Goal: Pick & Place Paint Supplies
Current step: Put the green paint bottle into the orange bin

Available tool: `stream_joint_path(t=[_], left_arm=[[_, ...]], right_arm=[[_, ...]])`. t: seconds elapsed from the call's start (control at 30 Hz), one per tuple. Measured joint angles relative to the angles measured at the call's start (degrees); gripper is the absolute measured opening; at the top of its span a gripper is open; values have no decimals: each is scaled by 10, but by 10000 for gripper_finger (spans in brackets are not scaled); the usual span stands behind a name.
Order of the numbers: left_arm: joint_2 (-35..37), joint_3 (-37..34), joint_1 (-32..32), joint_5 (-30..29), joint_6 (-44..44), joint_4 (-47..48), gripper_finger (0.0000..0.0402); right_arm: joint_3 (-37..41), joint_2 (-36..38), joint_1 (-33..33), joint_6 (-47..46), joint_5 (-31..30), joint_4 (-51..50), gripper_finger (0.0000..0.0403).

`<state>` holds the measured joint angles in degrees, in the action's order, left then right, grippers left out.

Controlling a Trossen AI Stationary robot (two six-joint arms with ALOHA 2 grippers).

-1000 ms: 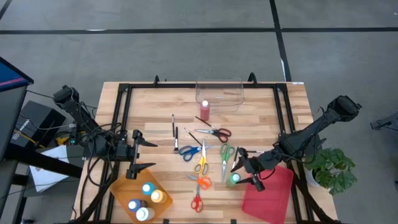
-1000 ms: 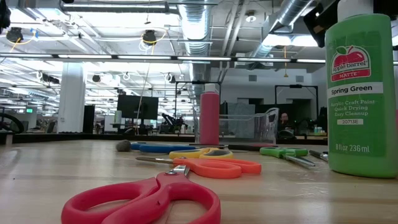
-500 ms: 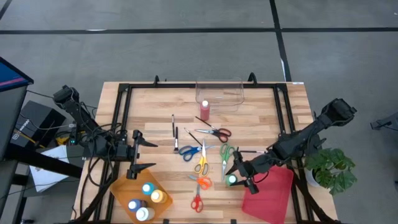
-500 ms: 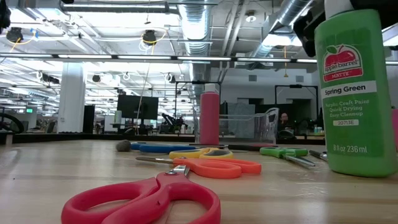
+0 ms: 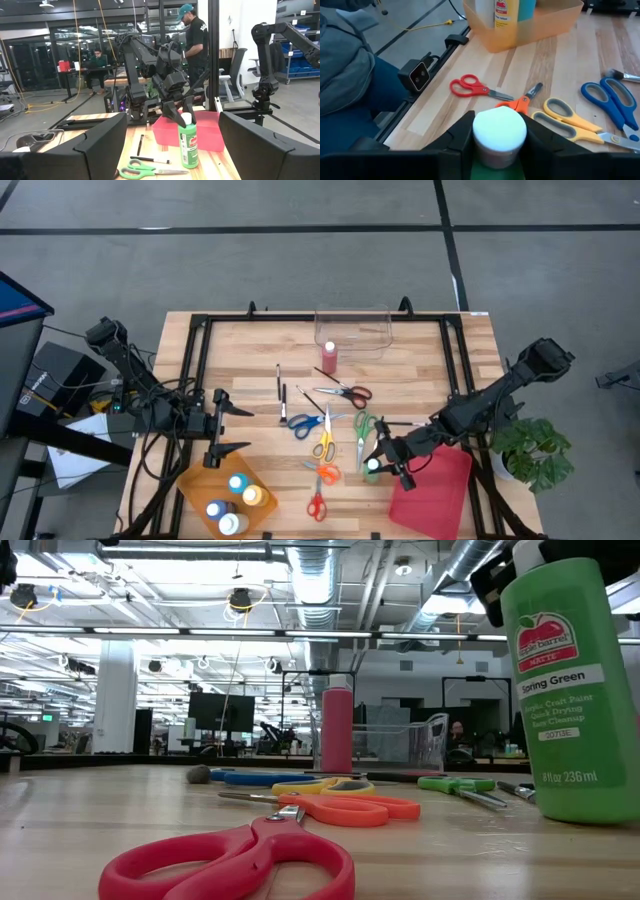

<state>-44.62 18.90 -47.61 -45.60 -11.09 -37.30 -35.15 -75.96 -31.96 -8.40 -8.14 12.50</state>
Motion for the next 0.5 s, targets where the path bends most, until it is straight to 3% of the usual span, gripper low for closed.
stream_joint_path(t=[0.23, 0.5], left_arm=[[0, 0, 0, 0, 0, 0, 312], [0, 0, 0, 0, 0, 0, 312]], right_arm=[[-37, -2, 33, 7, -47, -5, 111], [-133, -27, 113, 111, -34, -34, 111]])
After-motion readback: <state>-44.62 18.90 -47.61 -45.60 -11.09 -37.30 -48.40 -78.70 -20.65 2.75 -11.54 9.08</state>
